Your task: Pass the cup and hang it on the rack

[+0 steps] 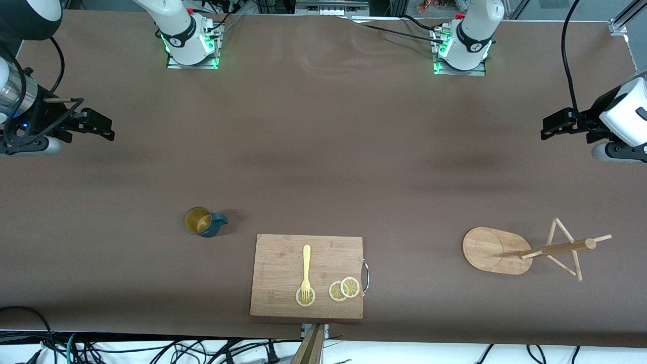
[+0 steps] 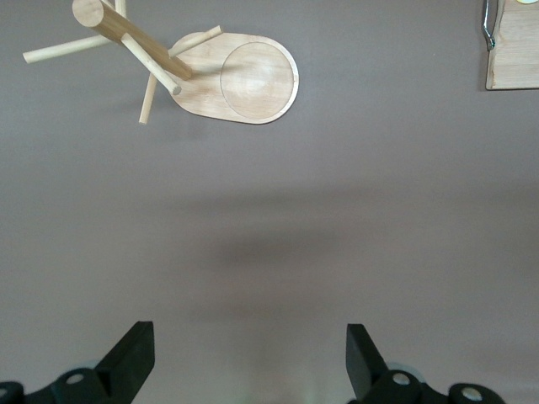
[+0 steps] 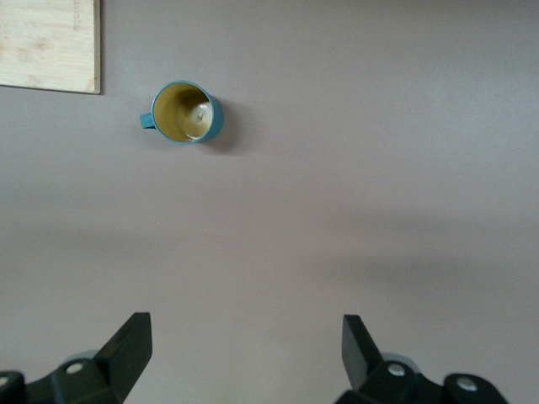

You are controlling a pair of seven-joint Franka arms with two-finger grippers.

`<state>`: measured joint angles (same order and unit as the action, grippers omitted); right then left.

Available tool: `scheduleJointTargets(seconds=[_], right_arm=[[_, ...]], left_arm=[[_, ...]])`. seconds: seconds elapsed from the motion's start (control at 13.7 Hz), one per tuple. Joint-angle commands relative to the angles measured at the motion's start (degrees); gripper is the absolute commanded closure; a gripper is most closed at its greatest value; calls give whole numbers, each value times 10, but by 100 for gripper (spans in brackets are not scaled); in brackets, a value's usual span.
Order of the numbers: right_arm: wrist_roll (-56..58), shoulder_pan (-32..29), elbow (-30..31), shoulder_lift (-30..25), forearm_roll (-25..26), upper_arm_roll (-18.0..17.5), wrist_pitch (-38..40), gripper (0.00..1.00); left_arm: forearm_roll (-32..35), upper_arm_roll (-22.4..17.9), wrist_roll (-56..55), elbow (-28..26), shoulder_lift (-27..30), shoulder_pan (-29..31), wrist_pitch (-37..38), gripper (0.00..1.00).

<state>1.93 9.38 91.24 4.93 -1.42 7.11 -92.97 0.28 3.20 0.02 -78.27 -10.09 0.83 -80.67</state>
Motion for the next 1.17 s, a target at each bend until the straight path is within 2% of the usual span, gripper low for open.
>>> scheduleJointTargets(seconds=[0.0,0.29,1.1], right_arm=[[23,0,-12,1,12,1,10,0],[28,1,-33,9,10,0,2,0],[30,-1,-16,3,22,3,2,0]], left_arm=[[-4,1,-6,22,-10,-2,7,0],[-4,1,-6,25,-11,-2,7,0],[-4,1,-7,29,-13,-2,7,0]])
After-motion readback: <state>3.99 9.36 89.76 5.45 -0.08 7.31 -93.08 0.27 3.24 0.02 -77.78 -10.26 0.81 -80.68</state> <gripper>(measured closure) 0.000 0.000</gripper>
